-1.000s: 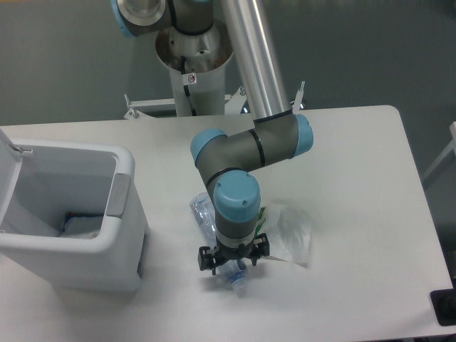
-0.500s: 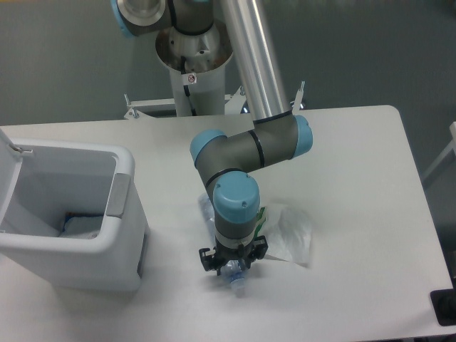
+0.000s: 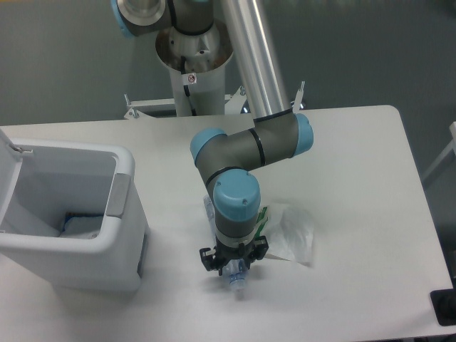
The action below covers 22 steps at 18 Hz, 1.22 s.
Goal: Place the trash in the trash can
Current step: 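Close the gripper on the bottle's cap end, then lift the bottle and carry it over the white trash bin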
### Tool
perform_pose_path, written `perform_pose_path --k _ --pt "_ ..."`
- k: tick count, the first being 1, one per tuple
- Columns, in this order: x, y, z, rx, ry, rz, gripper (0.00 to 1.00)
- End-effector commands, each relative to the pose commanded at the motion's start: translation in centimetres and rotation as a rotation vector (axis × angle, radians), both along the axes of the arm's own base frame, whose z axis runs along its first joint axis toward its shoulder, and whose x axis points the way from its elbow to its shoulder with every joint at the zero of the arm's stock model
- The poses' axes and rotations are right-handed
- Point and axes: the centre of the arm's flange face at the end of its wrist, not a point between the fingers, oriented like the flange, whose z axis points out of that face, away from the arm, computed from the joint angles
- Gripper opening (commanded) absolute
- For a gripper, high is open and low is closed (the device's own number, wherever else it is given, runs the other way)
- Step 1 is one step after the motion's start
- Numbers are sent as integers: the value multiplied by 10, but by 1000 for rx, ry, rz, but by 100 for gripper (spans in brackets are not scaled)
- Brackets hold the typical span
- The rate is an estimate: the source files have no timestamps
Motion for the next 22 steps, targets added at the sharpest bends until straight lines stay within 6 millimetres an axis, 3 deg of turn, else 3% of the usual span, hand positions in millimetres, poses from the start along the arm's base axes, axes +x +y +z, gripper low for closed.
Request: perform_pose_path --k 2,5,8,12,17,22 --pt "-7 -5 55 63 63 11 65" --pt "-26 -17 152 211 151 42 65" --pt "-31 -26 222 350 193 31 65" --pt "-6 -29 309 523 238 17 65" --pt "49 -35 374 665 225 -76 65" --pt "124 -23 402 720 194 -150 65"
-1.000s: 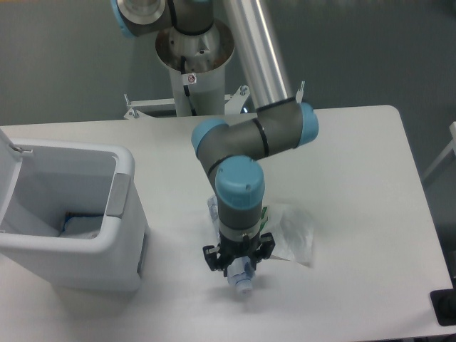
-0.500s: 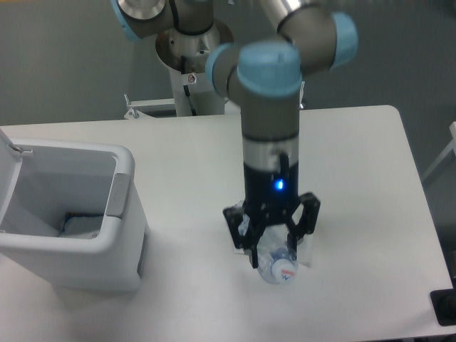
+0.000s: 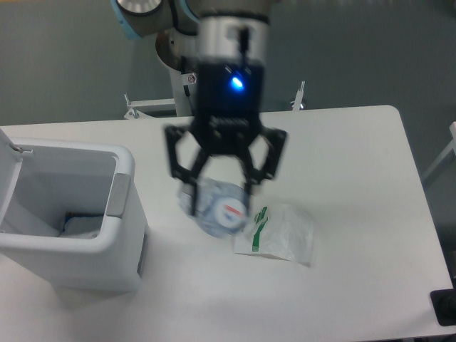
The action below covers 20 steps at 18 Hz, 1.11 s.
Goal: Place the trash in the trash can
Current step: 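Lift the bottle and carry it over the white trash bin, then open the gripper to drop the bottle into the bin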
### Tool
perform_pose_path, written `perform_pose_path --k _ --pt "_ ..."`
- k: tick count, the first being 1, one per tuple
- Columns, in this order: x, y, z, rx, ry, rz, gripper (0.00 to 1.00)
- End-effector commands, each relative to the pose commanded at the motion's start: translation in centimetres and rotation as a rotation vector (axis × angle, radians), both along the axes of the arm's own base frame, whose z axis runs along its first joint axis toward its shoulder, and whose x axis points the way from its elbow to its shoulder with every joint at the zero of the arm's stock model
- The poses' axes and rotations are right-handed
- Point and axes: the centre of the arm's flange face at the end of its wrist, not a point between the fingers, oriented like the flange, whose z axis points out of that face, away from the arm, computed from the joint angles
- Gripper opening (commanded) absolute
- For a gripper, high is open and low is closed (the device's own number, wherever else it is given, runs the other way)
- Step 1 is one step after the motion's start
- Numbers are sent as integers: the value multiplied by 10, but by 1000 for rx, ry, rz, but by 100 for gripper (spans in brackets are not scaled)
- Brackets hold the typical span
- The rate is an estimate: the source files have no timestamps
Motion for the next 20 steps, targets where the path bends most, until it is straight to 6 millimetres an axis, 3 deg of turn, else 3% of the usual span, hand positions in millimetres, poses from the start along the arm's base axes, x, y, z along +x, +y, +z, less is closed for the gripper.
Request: perform_pose_path --k 4,7,12,14,17,20 --pt "43 13 5 6 3 -69 65" --pt "76 26 -13 -20 -18 -127 66" --pt "113 44 -43 -67 -50 -197 69" --pt "120 46 -59 -93 -67 -208 77" --pt "121 43 -71 -111 -78 -210 98" --pt "121 40 -86 -139 -87 -209 100"
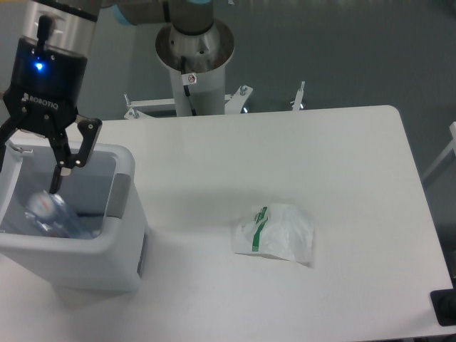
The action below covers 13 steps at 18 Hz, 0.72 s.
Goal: Place the trash in the trash can
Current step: 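Open the gripper to drop the bottle into the bin, then move the gripper over the clear plastic bag with green print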
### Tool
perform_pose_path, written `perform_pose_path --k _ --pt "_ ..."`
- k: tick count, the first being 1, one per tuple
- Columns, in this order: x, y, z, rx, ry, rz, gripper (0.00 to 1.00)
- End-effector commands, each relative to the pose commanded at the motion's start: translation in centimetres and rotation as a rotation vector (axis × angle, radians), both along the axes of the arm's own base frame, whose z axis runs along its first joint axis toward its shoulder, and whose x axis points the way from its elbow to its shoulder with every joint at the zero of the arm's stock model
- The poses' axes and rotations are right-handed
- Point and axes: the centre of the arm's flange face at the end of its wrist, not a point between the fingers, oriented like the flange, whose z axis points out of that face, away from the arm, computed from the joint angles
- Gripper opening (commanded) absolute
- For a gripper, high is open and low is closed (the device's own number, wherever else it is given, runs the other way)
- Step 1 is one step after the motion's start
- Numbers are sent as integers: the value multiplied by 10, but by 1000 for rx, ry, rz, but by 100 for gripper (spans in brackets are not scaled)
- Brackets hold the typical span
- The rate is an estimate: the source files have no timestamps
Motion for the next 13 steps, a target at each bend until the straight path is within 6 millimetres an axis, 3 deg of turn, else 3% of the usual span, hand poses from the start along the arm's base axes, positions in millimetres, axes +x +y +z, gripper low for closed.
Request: perform_pose_path --k 2,9,13 --pt "-8 -1 -13 -28 -10 17 100" --pt "-192 -79 -82 -153 -47 362 100" --pt "-248 -115 -115 -267 6 491 100"
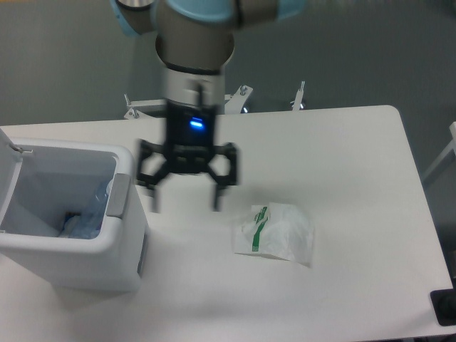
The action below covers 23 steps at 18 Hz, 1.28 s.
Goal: Place the trash in the trash can
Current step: 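Move the gripper over the clear plastic bag with green print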
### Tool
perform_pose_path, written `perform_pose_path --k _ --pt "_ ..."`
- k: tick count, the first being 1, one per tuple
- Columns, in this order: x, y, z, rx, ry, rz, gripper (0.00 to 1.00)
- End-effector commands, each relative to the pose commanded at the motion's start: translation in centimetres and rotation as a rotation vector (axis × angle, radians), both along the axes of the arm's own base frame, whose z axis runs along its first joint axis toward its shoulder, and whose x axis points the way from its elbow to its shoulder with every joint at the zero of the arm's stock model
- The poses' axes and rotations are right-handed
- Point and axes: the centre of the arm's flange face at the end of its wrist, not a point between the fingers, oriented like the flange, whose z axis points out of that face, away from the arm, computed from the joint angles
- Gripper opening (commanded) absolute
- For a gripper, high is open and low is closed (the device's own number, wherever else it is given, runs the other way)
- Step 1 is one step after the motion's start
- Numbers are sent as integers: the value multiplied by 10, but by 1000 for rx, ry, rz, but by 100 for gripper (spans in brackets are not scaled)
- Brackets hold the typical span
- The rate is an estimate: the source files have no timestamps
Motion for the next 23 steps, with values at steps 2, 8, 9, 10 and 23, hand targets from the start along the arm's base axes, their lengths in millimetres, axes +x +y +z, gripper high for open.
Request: perform_pose_path --k 2,8,9,10,23 --pt "-15 -10 -34 -66 -5 -51 100" --pt "-66 -46 -120 -212 -30 -195 100" --pt "-72 -50 -129 -223 -35 -204 100" --pt "-78 -51 -138 -235 -42 -201 100" --pt "-108 -43 -224 -331 -49 -324 100"
